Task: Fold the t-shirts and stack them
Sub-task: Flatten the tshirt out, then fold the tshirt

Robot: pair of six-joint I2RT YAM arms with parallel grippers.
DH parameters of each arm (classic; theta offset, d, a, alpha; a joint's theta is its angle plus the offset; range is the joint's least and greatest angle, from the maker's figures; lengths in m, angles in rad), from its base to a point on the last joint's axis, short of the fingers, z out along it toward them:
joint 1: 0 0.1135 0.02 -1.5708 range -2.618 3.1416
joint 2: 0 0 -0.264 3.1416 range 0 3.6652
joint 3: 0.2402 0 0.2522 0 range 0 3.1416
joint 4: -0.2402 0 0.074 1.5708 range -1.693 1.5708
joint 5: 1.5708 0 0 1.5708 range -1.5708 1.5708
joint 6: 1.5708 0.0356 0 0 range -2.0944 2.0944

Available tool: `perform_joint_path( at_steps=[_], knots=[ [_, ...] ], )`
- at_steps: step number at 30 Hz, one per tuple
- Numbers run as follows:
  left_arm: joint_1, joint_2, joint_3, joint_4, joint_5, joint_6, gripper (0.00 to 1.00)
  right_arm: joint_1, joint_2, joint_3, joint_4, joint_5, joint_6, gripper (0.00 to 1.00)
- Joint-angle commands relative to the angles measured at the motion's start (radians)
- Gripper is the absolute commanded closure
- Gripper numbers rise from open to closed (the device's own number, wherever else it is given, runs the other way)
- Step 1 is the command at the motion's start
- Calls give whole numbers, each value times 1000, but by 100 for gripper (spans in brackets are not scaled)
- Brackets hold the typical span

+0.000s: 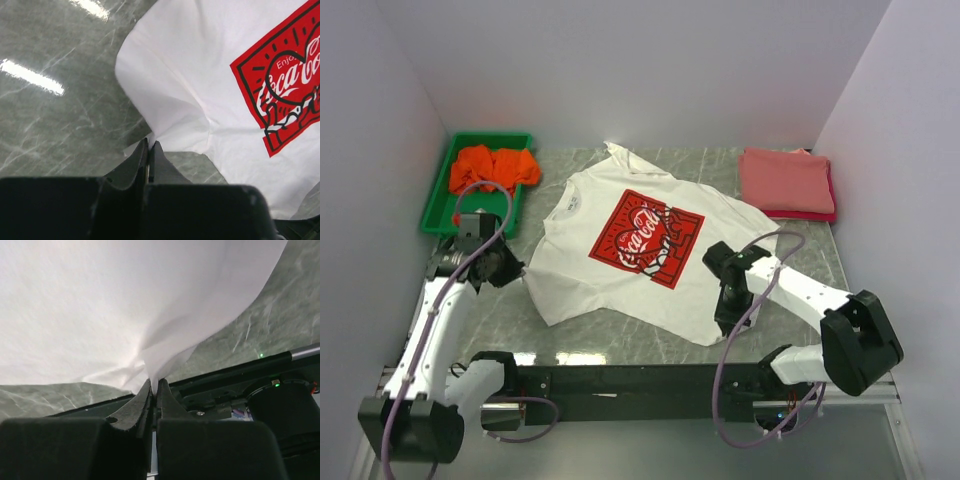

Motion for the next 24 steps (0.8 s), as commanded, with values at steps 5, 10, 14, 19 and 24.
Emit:
perform_joint_path(
  at_steps=[5,10,14,19,24],
  knots=[
    [-35,198,121,204,68,72,99,-171,35,96,36,12,-116,100],
    [-101,347,257,246,50,82,99,-242,65,151,33,-5,-168,100],
    [-107,477,360,261,47,85,99,-283,80,171,27,1,-185,100],
    [-109,566,469,289,60,75,99,-357,83,180,24,6,-203,100],
    [-109,654,557,298,73,72,99,-426,82,176,38,16,-225,100]
  ],
)
